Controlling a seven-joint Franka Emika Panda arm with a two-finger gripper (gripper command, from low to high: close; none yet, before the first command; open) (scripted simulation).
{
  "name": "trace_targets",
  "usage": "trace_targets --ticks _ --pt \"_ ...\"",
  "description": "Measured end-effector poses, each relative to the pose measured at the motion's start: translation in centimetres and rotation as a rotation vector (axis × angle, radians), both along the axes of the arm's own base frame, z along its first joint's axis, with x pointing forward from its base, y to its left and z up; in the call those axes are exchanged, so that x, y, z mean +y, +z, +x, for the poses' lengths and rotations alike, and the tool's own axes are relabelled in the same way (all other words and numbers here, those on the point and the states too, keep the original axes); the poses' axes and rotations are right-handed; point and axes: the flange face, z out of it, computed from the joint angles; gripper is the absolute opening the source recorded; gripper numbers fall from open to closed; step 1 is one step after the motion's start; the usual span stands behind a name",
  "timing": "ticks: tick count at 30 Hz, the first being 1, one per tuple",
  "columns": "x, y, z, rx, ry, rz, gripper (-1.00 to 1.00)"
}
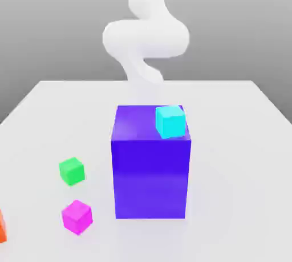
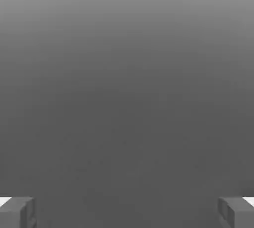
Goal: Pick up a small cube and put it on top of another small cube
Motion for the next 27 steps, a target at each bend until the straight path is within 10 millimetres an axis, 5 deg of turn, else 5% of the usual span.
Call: trace_targets --ticks 7,13,21,27 --pt "-8.2 -1.3 -3.8 0.061 0.208 -0.258 0.00" --pt "-14.9 -5.2 -5.2 0.143 0.412 -0.431 0.00" --pt "-21.9 -14.2 -4.1 0.267 0.755 -0.610 0.00" --pt "-24.4 -23.0 -1.4 0.348 1.076 -0.715 0.00"
